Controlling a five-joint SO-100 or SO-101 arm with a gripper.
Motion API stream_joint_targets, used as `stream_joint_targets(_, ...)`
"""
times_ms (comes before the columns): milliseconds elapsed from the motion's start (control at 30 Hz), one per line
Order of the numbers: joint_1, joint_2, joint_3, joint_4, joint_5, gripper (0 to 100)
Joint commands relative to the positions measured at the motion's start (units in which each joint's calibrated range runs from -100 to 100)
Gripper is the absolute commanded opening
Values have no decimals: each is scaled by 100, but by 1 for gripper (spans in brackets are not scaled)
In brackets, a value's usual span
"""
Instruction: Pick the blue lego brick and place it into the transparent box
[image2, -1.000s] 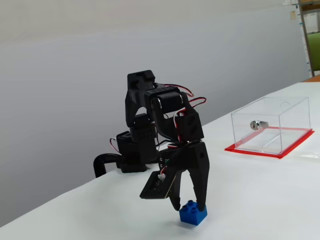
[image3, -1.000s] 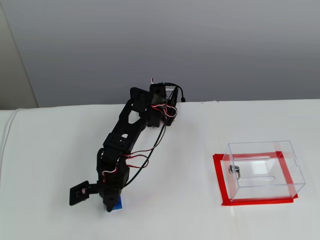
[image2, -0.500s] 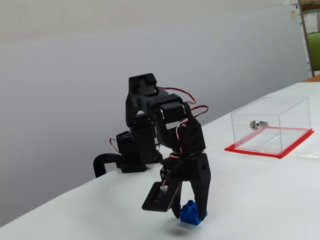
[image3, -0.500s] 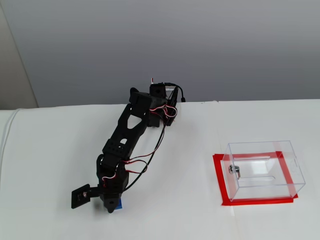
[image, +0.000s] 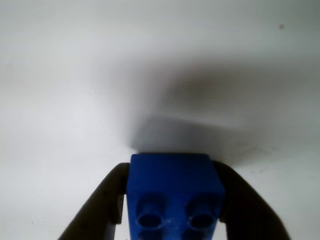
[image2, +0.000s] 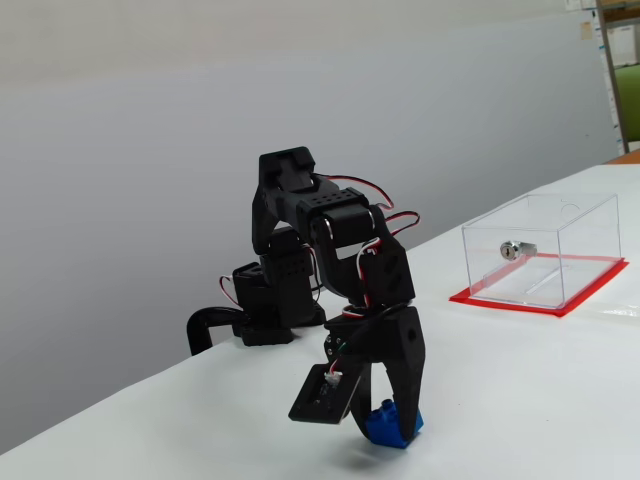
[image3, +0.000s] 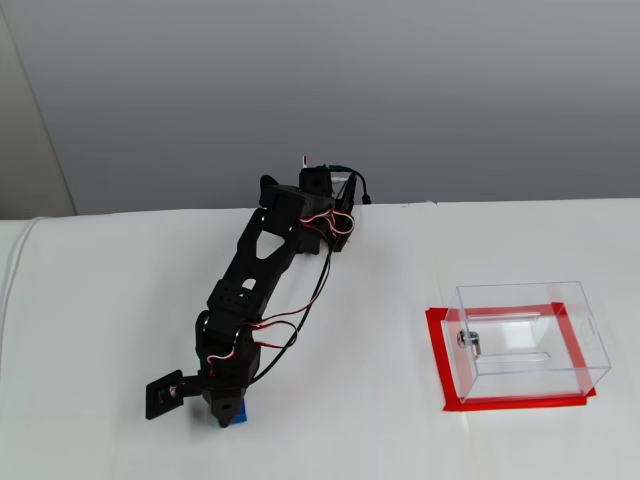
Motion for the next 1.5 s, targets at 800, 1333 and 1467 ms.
stream_joint_targets(800, -28, -3007, -298, 110, 991, 12)
stream_joint_targets(1333, -849, -4933, -225, 110, 2500, 12)
stream_joint_targets(1467, -1374, -5264, -225, 127, 2714, 12)
